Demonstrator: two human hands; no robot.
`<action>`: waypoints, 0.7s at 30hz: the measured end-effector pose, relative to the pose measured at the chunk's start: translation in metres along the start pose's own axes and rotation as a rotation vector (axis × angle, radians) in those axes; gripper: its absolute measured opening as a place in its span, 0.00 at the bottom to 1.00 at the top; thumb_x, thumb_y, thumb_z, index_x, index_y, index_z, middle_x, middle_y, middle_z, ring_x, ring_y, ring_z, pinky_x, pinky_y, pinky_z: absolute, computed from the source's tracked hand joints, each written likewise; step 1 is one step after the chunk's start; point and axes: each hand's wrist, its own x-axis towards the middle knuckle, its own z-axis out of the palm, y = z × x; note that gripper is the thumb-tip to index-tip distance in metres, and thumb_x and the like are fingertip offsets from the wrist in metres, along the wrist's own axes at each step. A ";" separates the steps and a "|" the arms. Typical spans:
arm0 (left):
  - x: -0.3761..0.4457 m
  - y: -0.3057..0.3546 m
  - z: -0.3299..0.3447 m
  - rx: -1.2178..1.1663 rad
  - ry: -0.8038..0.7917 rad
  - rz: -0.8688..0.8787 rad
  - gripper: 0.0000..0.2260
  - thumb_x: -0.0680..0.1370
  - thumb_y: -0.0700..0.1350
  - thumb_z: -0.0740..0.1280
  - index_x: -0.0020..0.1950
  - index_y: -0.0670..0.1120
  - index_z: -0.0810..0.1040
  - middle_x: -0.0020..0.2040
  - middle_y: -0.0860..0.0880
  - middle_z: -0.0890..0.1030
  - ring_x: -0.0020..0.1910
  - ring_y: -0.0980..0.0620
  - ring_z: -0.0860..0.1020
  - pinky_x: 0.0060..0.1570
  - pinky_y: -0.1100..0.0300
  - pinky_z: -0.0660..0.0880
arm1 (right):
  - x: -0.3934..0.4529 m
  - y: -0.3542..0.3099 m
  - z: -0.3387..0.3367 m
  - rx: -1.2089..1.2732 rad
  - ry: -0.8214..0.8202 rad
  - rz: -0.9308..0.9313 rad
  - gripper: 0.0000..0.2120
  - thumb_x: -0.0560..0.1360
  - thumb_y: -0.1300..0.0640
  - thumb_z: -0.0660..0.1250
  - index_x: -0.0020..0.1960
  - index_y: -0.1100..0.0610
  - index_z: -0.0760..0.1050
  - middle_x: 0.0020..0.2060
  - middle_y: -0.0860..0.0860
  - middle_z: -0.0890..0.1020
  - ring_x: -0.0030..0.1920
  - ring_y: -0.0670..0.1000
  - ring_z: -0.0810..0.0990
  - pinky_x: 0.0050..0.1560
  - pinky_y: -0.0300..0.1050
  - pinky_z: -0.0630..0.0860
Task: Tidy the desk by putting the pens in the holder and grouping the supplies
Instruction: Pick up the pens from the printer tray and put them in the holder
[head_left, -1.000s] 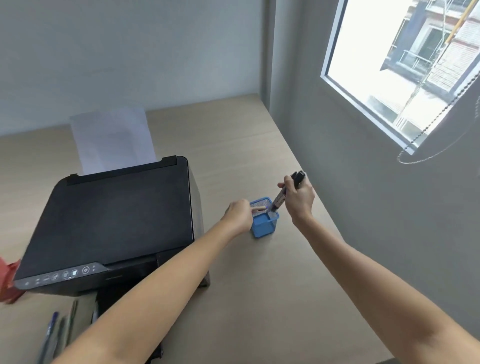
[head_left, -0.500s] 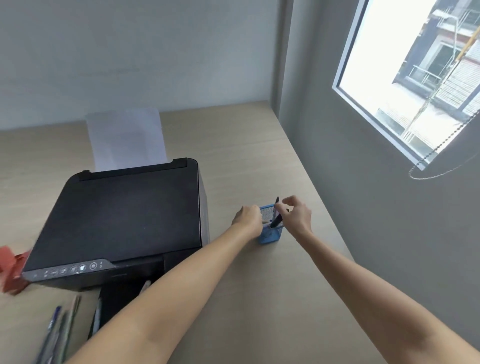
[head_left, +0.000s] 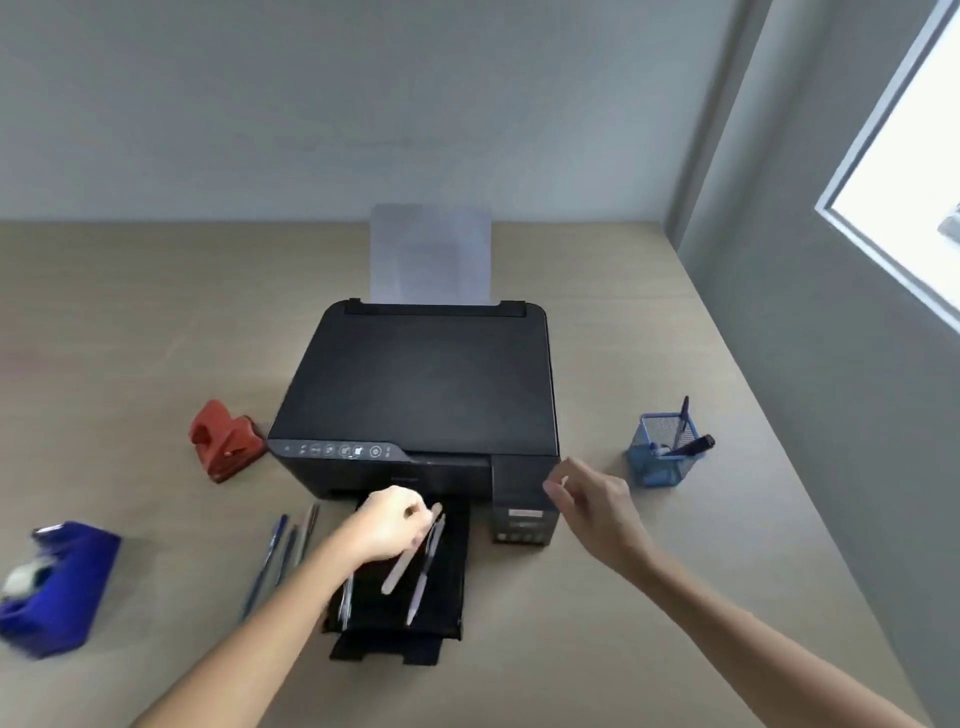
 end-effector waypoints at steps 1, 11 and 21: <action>0.004 -0.024 -0.002 0.075 0.124 -0.082 0.10 0.79 0.44 0.61 0.47 0.42 0.81 0.46 0.43 0.84 0.44 0.47 0.81 0.42 0.59 0.73 | -0.005 -0.005 0.017 -0.062 -0.019 -0.018 0.08 0.75 0.52 0.65 0.39 0.52 0.73 0.22 0.47 0.72 0.25 0.48 0.69 0.31 0.39 0.67; 0.022 -0.102 0.021 0.175 0.099 -0.316 0.19 0.82 0.49 0.58 0.63 0.36 0.72 0.60 0.39 0.79 0.59 0.43 0.79 0.53 0.56 0.75 | -0.027 -0.071 0.101 -0.281 -0.020 0.005 0.14 0.78 0.49 0.60 0.38 0.55 0.70 0.30 0.48 0.78 0.28 0.52 0.75 0.27 0.42 0.68; 0.027 -0.092 0.012 0.061 0.213 -0.006 0.13 0.82 0.41 0.58 0.60 0.34 0.74 0.56 0.35 0.81 0.55 0.38 0.80 0.50 0.51 0.76 | -0.009 -0.108 0.177 -0.258 -0.325 0.661 0.11 0.78 0.55 0.61 0.56 0.62 0.70 0.51 0.59 0.81 0.53 0.62 0.80 0.45 0.50 0.75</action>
